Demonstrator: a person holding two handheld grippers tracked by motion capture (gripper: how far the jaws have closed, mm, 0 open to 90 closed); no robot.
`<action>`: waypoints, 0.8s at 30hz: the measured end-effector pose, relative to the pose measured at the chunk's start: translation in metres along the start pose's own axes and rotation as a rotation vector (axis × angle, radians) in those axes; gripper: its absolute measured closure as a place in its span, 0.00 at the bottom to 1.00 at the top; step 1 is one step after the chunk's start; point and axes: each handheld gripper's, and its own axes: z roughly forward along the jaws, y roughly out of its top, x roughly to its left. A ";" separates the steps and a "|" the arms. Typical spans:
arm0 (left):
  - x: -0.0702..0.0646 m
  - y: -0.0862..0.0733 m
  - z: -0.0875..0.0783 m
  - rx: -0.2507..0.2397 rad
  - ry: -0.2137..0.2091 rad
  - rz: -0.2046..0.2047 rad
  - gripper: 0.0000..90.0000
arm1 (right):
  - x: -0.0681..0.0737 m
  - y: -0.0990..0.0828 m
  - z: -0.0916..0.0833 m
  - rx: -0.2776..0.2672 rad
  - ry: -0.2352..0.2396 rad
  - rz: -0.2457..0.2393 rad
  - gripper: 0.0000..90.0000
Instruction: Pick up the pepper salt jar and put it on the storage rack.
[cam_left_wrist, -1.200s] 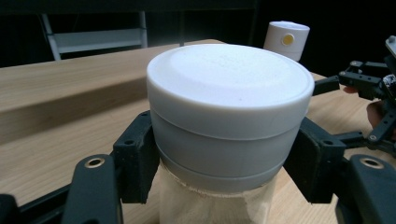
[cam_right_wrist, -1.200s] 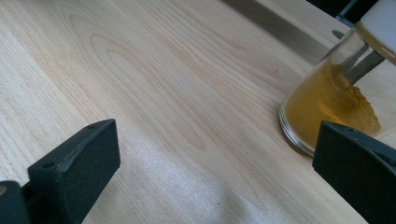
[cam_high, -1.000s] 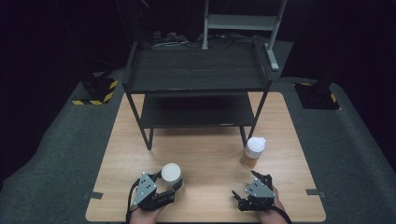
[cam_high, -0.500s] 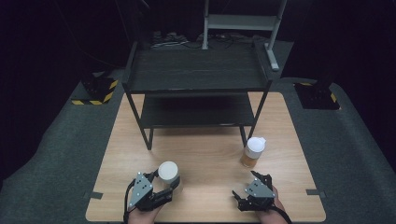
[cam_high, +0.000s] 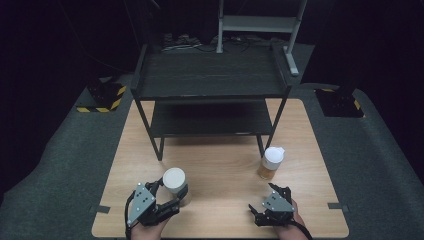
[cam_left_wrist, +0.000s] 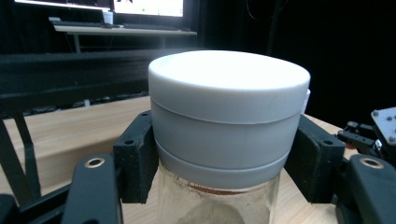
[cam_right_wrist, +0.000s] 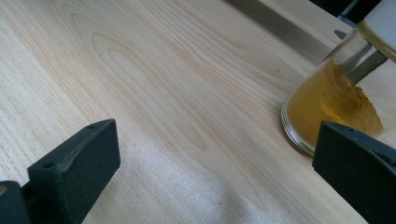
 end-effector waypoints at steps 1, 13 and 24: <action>0.000 0.002 0.000 -0.004 0.004 -0.002 0.38 | 0.000 0.000 0.000 0.000 0.001 0.001 0.00; 0.002 0.031 -0.005 -0.051 0.023 0.028 0.38 | 0.000 -0.001 0.000 -0.002 0.001 0.003 0.00; 0.001 0.052 0.000 -0.088 0.021 0.032 0.38 | 0.000 -0.001 0.000 -0.007 0.003 -0.002 0.00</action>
